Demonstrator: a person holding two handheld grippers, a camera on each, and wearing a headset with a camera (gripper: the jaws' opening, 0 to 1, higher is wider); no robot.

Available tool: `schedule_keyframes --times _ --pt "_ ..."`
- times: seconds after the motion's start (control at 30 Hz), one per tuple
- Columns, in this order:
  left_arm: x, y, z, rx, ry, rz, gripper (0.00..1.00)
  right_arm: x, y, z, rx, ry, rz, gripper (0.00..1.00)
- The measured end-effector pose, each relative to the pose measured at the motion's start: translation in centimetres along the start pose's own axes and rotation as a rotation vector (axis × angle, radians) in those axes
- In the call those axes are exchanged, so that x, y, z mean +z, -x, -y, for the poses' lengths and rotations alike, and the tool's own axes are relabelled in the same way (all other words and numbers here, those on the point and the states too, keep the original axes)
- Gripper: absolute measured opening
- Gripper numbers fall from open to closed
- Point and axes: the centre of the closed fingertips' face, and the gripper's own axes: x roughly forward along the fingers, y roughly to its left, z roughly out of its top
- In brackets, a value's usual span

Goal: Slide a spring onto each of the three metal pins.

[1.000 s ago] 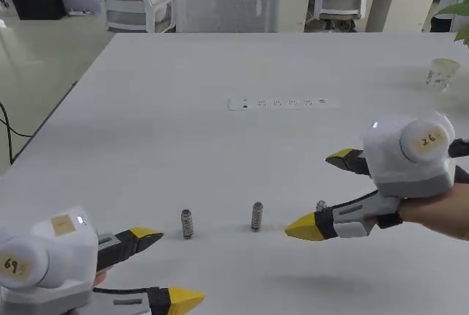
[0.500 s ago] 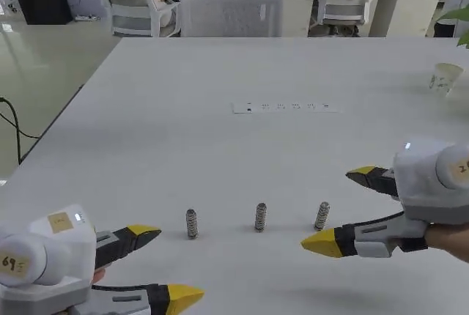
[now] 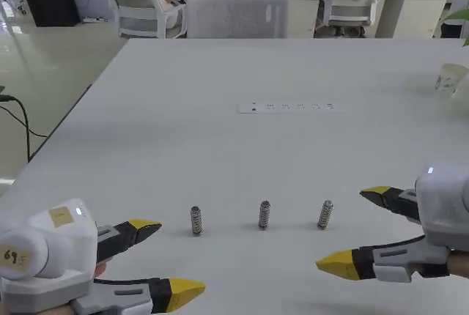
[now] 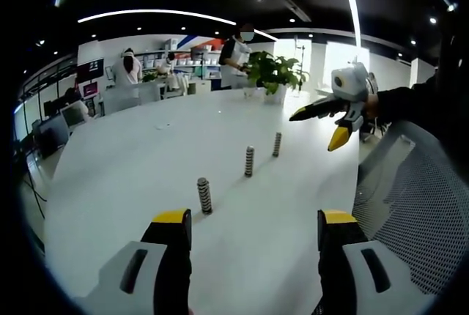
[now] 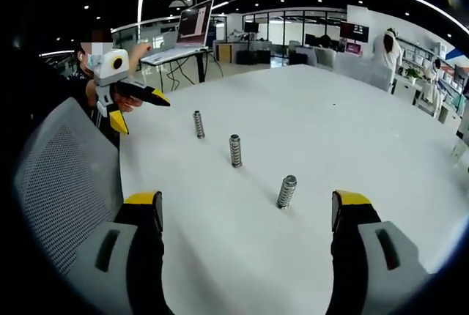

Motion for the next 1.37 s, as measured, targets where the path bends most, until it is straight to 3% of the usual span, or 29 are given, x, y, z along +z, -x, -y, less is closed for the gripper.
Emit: schedule_keyframes --times 0.47,1.37 --pt "0.3 -0.2 -0.5 0.033 0.03 0.032 0.69 -1.6 0.1 -0.2 -0.007 -0.042 -0.033 0.98" --pt "0.5 -0.1 -0.6 0.046 0.042 0.035 0.69 -1.8 0.2 -0.1 -0.012 -0.062 -0.031 0.98"
